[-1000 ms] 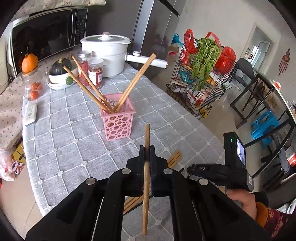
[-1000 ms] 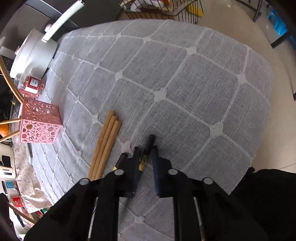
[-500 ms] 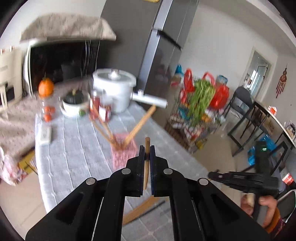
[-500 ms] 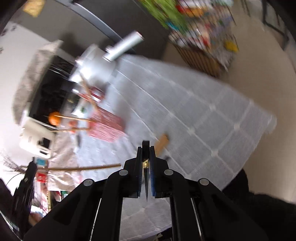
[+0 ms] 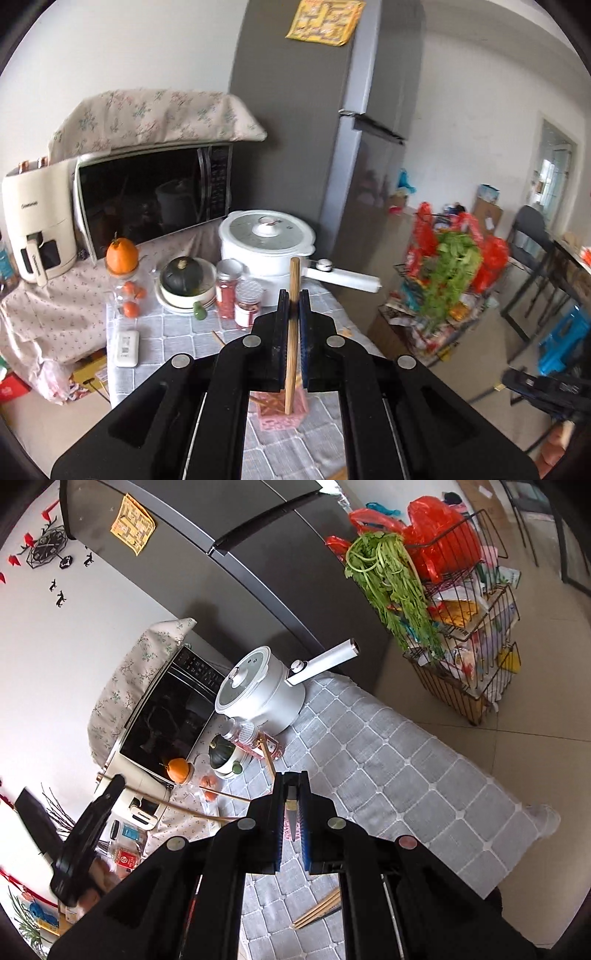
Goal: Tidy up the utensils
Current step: 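Drop the left tool's chopstick into the pink holder while the right tool releases the black chopstick there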
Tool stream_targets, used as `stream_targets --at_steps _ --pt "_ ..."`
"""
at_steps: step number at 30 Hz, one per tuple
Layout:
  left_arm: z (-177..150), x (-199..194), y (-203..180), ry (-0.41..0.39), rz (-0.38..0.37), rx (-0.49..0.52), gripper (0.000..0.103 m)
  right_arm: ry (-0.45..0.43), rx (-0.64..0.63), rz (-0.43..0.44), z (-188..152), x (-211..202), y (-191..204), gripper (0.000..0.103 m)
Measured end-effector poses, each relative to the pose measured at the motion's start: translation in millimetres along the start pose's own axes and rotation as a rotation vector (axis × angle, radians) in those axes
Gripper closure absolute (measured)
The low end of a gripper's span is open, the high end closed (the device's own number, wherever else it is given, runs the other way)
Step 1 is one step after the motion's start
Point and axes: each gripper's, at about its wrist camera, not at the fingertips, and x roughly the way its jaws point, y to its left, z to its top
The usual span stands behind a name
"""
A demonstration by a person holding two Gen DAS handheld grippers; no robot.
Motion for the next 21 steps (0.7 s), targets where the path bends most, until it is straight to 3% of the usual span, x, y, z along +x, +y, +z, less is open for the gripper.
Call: stream_targets --at_steps 2,3,4,6,9,13,15,21 --pt "-3.5 16.8 6.3 0.004 0.01 -0.03 0.097 0.006 0.003 -0.001 3.3 7.1 -0.8 0.096" --pt "-7.4 30.5 10.3 0.041 0.022 -0.042 0.093 0.011 0.006 0.003 3.8 9.1 -1.2 0.096" --pt "-11.3 40.0 15.5 0.081 0.035 -0.064 0.08 0.02 0.011 0.007 3.5 12.2 -1.8 0.096" --pt "-21.8 44.0 31.2 0.101 0.037 -0.13 0.077 0.033 0.01 0.012 3.9 17.7 1.7 0.096" --pt "-34.2 20.3 56.6 0.031 0.054 -0.217 0.076 0.032 -0.016 0.008 5.4 23.5 13.0 0.096" --pt "-50.4 -17.5 87.4 -0.056 0.031 -0.338 0.061 0.03 -0.066 0.003 8.1 36.8 40.1 0.096" --pt "-60.3 -30.0 103.2 -0.085 0.019 -0.392 0.059 0.031 -0.093 -0.007 8.9 46.3 54.5 0.096" --pt "-68.8 -32.6 138.8 -0.072 0.023 -0.492 0.059 0.038 -0.194 -0.089 5.0 89.5 94.5 0.096"
